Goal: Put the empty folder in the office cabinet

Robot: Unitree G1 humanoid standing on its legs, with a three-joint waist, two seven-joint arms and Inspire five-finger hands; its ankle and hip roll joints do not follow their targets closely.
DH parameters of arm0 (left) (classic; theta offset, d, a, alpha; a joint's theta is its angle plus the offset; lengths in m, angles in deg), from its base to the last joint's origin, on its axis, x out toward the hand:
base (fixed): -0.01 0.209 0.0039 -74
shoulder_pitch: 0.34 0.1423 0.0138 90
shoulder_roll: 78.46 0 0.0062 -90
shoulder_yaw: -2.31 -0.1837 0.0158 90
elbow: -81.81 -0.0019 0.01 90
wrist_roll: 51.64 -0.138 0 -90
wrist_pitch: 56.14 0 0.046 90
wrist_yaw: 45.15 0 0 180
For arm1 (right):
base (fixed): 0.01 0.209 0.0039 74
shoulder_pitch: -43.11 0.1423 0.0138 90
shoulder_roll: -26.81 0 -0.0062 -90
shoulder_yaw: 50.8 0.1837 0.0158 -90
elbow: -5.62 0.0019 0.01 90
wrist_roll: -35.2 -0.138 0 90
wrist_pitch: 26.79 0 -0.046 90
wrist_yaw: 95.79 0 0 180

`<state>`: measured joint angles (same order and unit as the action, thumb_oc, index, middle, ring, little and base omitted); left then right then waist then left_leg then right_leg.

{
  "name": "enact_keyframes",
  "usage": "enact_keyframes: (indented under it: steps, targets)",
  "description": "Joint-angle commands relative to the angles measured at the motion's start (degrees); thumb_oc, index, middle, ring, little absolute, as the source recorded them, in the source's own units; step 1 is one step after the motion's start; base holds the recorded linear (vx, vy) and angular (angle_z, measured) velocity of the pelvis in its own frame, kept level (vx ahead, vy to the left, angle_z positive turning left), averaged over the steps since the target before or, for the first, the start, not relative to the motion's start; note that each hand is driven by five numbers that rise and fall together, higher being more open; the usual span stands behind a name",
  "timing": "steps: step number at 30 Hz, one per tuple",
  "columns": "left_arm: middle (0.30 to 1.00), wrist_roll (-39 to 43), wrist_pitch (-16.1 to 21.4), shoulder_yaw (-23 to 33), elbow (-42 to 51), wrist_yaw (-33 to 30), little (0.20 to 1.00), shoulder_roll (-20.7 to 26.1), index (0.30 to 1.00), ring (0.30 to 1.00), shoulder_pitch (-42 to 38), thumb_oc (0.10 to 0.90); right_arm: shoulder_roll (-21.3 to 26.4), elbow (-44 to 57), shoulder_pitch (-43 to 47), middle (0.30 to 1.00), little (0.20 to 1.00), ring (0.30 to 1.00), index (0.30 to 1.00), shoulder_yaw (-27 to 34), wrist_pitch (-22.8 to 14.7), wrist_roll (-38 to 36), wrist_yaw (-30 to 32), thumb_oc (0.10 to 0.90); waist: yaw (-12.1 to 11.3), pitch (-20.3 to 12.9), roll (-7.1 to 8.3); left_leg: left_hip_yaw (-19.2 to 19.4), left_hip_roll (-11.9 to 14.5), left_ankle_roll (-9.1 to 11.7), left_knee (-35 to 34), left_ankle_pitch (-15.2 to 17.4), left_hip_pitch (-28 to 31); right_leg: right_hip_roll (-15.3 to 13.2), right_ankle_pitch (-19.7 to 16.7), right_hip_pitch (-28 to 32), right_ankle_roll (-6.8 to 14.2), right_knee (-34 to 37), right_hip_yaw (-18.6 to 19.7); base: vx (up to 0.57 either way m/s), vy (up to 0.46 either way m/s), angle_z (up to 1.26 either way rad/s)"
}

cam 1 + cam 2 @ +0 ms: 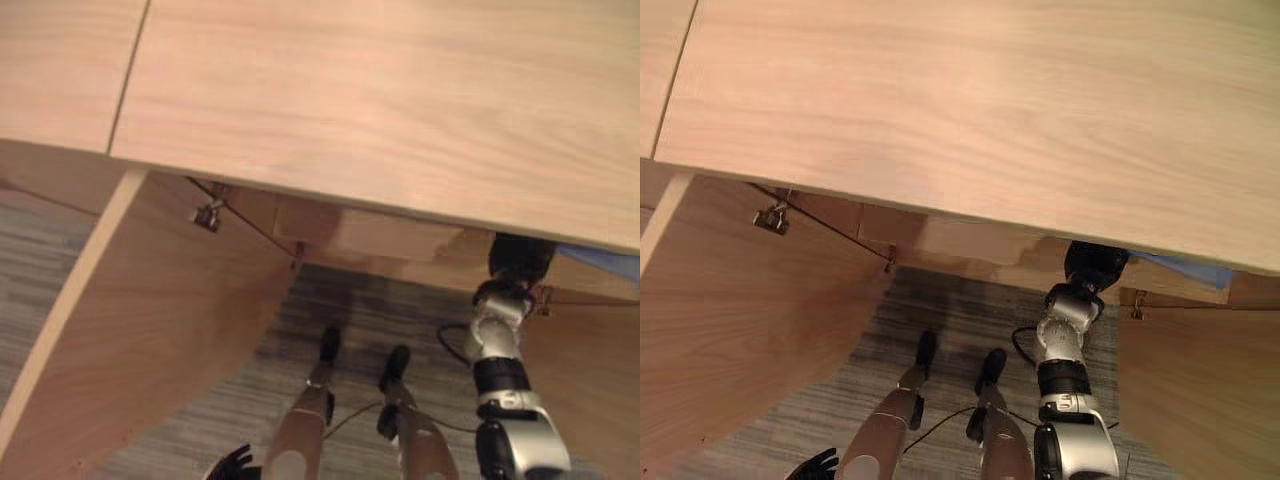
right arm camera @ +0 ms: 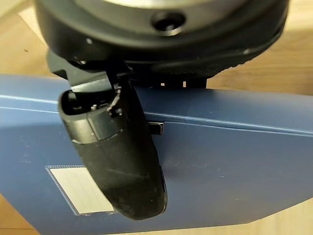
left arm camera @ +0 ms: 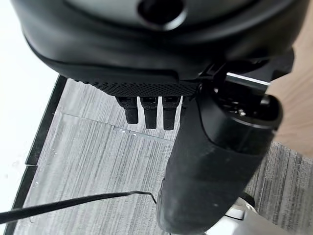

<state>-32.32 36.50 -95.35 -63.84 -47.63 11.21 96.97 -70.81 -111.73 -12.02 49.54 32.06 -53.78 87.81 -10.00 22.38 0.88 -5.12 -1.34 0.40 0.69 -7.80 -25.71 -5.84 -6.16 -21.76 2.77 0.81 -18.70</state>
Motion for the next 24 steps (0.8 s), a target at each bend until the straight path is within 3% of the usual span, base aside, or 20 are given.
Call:
enact_keyframes:
  steps: [1, 14, 24]
  targets:
    - [0.900, -1.74, 0.47, -1.64, 0.59, -2.47, 0.900, 4.83, 0.900, 0.900, 4.37, 0.800, 6.57, 6.07, 4.15, 0.300, 0.300, 0.300, 0.300, -0.98, -4.23, 2.49, -1.58, 0.400, -0.56, -2.41, 1.46, -2.46, -2.24, -1.01, 3.93, 8.88, 0.93, -1.27, 1.64, -1.57, 3.32, -1.02, -1.53, -0.08, -0.034, 0.02]
    - [0.900, 0.12, 1.16, -5.17, 9.48, -3.75, 0.900, 10.84, 0.900, 0.900, 4.56, 0.800, 22.67, -8.58, 28.04, 0.300, 0.300, 0.300, 0.300, -5.97, -3.89, 2.57, 5.07, 0.400, -3.28, 2.54, -0.78, -4.31, -2.76, -0.53, 2.87, 5.74, -7.09, -1.33, 0.49, -10.18, 3.67, -2.06, -2.66, -0.07, -0.019, 0.04]
    - [0.900, 1.16, 0.92, -7.40, 10.97, -5.36, 0.900, 10.92, 0.900, 0.900, 3.64, 0.800, 25.72, -7.64, 31.66, 0.300, 0.300, 0.300, 0.300, -7.42, -5.96, 2.99, 7.39, 0.400, -2.56, 5.55, -2.88, -4.66, -3.61, -0.59, 3.62, 5.44, -10.83, -1.87, 0.54, -14.45, 3.64, -3.74, -2.20, -0.03, 0.013, 0.00]
